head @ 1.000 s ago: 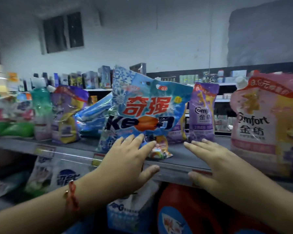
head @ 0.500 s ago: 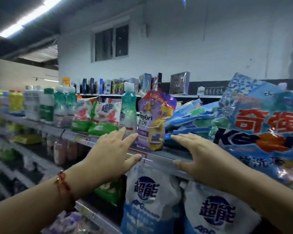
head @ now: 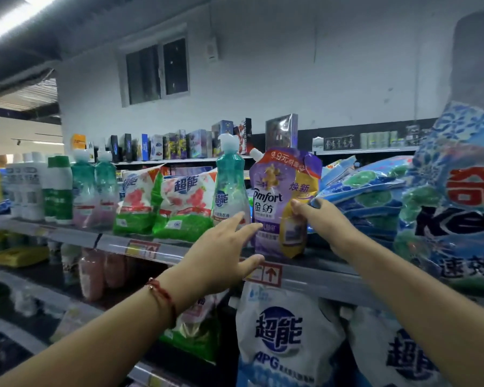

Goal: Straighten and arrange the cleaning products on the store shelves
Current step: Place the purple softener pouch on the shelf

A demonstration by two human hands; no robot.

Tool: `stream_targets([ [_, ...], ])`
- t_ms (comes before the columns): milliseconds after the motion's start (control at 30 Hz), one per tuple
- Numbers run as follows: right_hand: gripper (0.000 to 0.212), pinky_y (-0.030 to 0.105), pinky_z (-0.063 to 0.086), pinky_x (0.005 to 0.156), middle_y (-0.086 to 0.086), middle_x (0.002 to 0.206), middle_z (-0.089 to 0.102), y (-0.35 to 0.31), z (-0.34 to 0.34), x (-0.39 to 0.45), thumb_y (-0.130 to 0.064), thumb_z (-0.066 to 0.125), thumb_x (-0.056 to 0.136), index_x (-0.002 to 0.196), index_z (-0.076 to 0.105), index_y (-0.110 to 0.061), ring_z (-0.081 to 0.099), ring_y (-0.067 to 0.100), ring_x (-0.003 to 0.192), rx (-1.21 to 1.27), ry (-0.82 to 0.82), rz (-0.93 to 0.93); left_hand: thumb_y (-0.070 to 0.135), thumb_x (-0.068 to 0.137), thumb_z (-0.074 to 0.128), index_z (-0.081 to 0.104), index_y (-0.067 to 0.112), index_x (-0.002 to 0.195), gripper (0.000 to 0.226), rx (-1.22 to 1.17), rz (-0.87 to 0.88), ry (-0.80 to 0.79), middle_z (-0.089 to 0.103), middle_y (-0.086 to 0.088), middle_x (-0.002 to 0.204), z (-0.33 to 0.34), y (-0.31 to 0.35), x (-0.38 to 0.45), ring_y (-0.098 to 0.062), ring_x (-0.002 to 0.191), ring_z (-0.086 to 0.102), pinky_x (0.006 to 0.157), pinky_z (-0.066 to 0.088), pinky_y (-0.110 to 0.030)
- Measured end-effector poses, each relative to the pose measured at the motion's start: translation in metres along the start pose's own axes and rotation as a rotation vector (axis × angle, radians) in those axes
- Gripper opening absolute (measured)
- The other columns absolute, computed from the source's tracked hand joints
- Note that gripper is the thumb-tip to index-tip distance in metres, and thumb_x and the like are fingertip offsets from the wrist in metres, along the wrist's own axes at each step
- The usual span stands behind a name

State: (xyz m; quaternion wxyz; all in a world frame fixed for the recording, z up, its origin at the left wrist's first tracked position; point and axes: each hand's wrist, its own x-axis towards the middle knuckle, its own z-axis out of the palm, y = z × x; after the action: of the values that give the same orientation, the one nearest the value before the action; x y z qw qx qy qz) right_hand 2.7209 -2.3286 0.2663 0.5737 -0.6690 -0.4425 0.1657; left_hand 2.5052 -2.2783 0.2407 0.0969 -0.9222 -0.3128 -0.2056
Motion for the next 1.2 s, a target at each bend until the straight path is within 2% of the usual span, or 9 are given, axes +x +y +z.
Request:
stream_targets([
  [267, 0.021, 0.047, 0.062, 0.077, 0.006, 0.085, 0.077, 0.026, 0.04, 0.024, -0.03, 0.076, 0.089, 0.09, 0.07, -0.011, 0.075, 0.027, 0.084, 0.513, 0.226, -0.098, 0.05, 0.099, 0.057, 0.023, 0.036, 0.159, 0.07, -0.325, 0.05, 0.121, 0.012, 0.007, 0.169, 0.071, -0.009, 0.036, -0.015, 0.153, 0.022, 0.121, 0.019, -0.026],
  [400, 0.016, 0.041, 0.061, 0.066, 0.01, 0.086, 0.073, 0.016, 0.032, 0.007, -0.019, 0.076, 0.089, 0.091, 0.065, -0.009, 0.069, 0.019, 0.068, 0.729, 0.27, -0.183, 0.054, 0.093, 0.064, 0.022, 0.053, 0.151, 0.072, -0.702, 0.058, 0.426, 0.028, 0.036, 0.149, 0.089, -0.002, 0.041, 0.008, 0.141, 0.033, 0.114, 0.041, -0.035],
  [467, 0.015, 0.046, 0.062, 0.073, 0.018, 0.098, 0.074, 0.008, 0.024, -0.012, -0.016, 0.073, 0.09, 0.098, 0.064, -0.007, 0.07, 0.028, 0.077, 0.821, 0.189, -0.193, 0.06, 0.084, 0.071, 0.02, 0.056, 0.149, 0.084, -1.055, 0.004, 0.502, 0.038, 0.04, 0.143, 0.079, 0.008, 0.042, 0.009, 0.134, 0.045, 0.106, 0.048, -0.031],
  [567, 0.021, 0.054, 0.061, 0.082, 0.021, 0.109, 0.074, 0.003, 0.016, -0.043, -0.017, 0.068, 0.091, 0.108, 0.066, -0.006, 0.071, 0.035, 0.091, 0.835, 0.051, -0.162, 0.046, 0.07, 0.081, 0.053, 0.024, 0.134, 0.073, -1.539, -0.032, 0.379, 0.075, 0.005, 0.118, 0.064, 0.013, 0.034, -0.018, 0.109, 0.072, 0.084, 0.06, -0.032],
  [633, 0.028, 0.044, 0.064, 0.073, 0.017, 0.099, 0.075, 0.006, 0.015, -0.062, -0.018, 0.069, 0.085, 0.11, 0.066, -0.006, 0.073, 0.03, 0.085, 0.814, -0.037, -0.148, 0.038, 0.067, 0.081, 0.065, 0.022, 0.114, 0.052, -1.636, -0.083, 0.296, 0.079, -0.004, 0.107, 0.062, 0.015, 0.018, -0.024, 0.098, 0.076, 0.077, 0.061, -0.033],
  [733, 0.049, 0.043, 0.061, 0.08, 0.012, 0.101, 0.075, 0.024, 0.02, -0.096, -0.024, 0.073, 0.077, 0.121, 0.064, -0.005, 0.072, 0.03, 0.088, 0.683, -0.113, -0.088, 0.028, 0.069, 0.079, 0.068, 0.015, 0.107, 0.042, -1.806, -0.215, 0.171, 0.079, -0.007, 0.095, 0.087, 0.023, -0.031, -0.023, 0.083, 0.077, 0.063, 0.06, -0.03],
  [900, 0.077, 0.077, 0.039, 0.098, 0.038, 0.133, 0.054, 0.106, 0.058, -0.181, -0.04, 0.086, 0.068, 0.128, 0.059, 0.0, 0.061, 0.05, 0.115, 0.616, -0.097, 0.329, 0.036, 0.059, 0.077, 0.076, 0.015, 0.106, 0.052, -1.942, -0.472, -0.094, 0.078, -0.014, 0.104, 0.159, 0.042, -0.144, -0.027, 0.09, 0.075, 0.074, 0.061, -0.038],
  [1033, 0.044, 0.048, 0.06, 0.087, 0.014, 0.108, 0.077, 0.159, 0.091, -0.258, -0.021, 0.083, 0.071, 0.111, 0.071, -0.008, 0.074, 0.032, 0.098, 0.568, -0.026, 0.571, 0.029, 0.058, 0.082, 0.068, 0.006, 0.115, 0.063, -2.028, -0.758, -0.395, 0.077, -0.021, 0.106, 0.193, 0.05, -0.234, -0.032, 0.088, 0.076, 0.07, 0.062, -0.039],
  [1200, 0.051, 0.056, 0.052, 0.1, 0.012, 0.111, 0.076, 0.198, 0.118, -0.32, -0.025, 0.082, 0.072, 0.119, 0.069, -0.01, 0.072, 0.035, 0.105, 0.535, 0.022, 0.735, 0.018, 0.071, 0.07, 0.068, 0.007, 0.113, 0.043, -1.962, -1.001, -0.512, 0.078, -0.018, 0.104, 0.211, 0.059, -0.299, -0.026, 0.084, 0.076, 0.074, 0.064, -0.038],
])
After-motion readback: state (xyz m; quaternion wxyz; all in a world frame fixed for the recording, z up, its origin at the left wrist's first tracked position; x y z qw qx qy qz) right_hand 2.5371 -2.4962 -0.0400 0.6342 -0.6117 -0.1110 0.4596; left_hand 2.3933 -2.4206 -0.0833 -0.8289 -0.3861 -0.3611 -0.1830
